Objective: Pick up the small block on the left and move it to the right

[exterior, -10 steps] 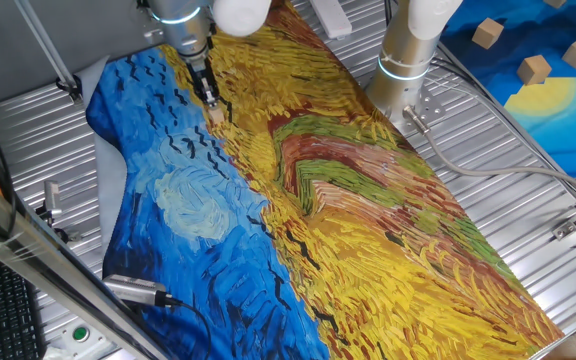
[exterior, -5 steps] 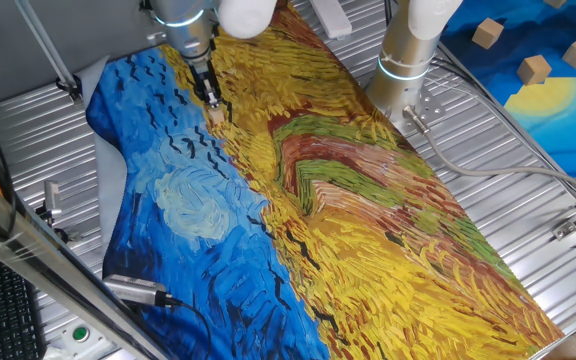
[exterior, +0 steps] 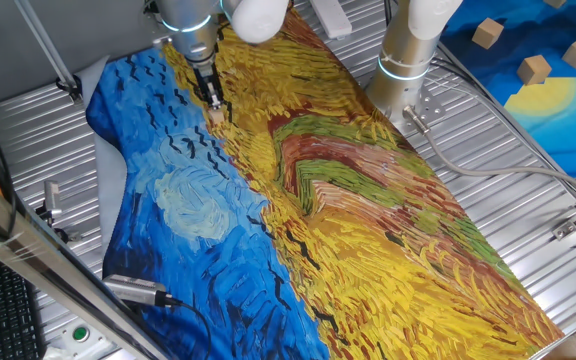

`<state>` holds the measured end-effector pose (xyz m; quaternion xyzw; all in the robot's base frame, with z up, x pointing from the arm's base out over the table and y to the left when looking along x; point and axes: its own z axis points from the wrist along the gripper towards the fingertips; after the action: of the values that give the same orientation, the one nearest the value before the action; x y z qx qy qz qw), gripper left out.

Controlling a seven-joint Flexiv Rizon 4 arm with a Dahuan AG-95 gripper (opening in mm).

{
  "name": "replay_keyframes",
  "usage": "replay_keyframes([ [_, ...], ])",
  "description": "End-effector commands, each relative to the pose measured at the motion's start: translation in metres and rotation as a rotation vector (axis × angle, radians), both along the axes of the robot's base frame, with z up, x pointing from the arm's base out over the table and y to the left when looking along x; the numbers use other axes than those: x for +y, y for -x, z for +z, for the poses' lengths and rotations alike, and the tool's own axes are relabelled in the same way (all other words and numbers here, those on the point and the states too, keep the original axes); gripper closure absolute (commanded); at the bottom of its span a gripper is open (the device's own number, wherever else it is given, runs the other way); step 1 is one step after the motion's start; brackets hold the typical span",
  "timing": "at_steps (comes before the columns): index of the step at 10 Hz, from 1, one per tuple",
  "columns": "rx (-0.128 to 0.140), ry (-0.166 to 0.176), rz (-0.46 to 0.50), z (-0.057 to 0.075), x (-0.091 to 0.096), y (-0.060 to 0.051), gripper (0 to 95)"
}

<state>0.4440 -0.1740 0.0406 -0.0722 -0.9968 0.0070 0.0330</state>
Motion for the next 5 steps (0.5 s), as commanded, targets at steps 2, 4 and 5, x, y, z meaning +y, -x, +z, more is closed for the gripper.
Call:
replay_keyframes([
  [2,-0.002,-0.006,-0.008,0.0016,0.0001,0.0005,95.0],
  [4,-0.003,-0.007,-0.001,0.0033,0.0,0.0003,76.0],
  [5,-0.005,-0.007,-0.001,0.0035,-0.0001,0.0003,76.0],
])
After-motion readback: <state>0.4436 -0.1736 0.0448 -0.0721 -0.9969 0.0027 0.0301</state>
